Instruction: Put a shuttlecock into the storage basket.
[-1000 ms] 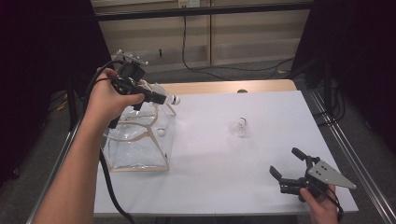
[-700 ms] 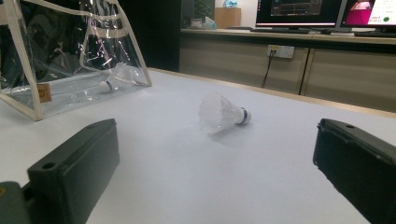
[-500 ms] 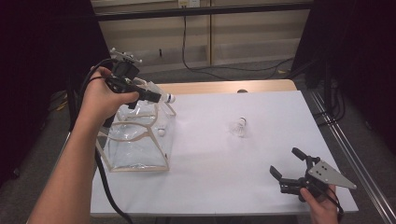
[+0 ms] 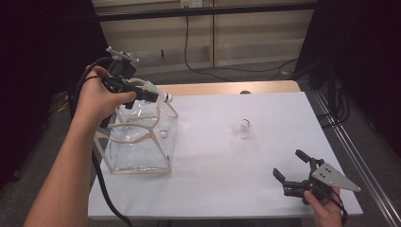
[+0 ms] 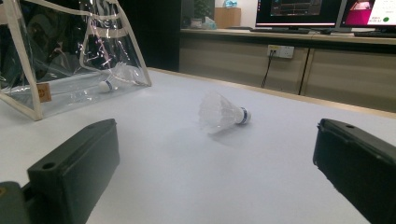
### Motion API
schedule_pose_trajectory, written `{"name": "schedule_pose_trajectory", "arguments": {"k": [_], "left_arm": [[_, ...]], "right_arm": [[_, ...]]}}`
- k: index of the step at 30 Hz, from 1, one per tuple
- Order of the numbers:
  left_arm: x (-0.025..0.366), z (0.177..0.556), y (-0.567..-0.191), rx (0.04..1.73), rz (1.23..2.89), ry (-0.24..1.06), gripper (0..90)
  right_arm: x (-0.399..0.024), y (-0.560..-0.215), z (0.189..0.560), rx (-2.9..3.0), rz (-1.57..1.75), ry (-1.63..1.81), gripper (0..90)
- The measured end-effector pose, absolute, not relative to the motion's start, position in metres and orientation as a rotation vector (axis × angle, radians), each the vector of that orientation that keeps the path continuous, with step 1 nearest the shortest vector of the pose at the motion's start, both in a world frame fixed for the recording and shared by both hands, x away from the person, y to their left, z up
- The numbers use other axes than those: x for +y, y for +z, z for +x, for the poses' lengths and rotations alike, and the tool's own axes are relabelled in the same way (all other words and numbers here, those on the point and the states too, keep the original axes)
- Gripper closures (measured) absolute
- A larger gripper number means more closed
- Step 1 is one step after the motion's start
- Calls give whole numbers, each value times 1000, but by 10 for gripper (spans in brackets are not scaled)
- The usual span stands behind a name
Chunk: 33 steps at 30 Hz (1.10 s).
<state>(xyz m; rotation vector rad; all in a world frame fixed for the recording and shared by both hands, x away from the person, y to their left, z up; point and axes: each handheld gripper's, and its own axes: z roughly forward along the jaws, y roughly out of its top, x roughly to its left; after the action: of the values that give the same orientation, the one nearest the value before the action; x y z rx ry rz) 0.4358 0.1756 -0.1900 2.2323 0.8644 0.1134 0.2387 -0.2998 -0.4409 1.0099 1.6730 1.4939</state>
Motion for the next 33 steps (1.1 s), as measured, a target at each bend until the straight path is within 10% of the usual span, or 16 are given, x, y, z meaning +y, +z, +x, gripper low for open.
{"name": "schedule_pose_trajectory", "arguments": {"k": [33], "left_arm": [[199,441,-189,937,2209,164,900]], "right_arm": [[-300,-441,239,1676,1006,1493,2]]}}
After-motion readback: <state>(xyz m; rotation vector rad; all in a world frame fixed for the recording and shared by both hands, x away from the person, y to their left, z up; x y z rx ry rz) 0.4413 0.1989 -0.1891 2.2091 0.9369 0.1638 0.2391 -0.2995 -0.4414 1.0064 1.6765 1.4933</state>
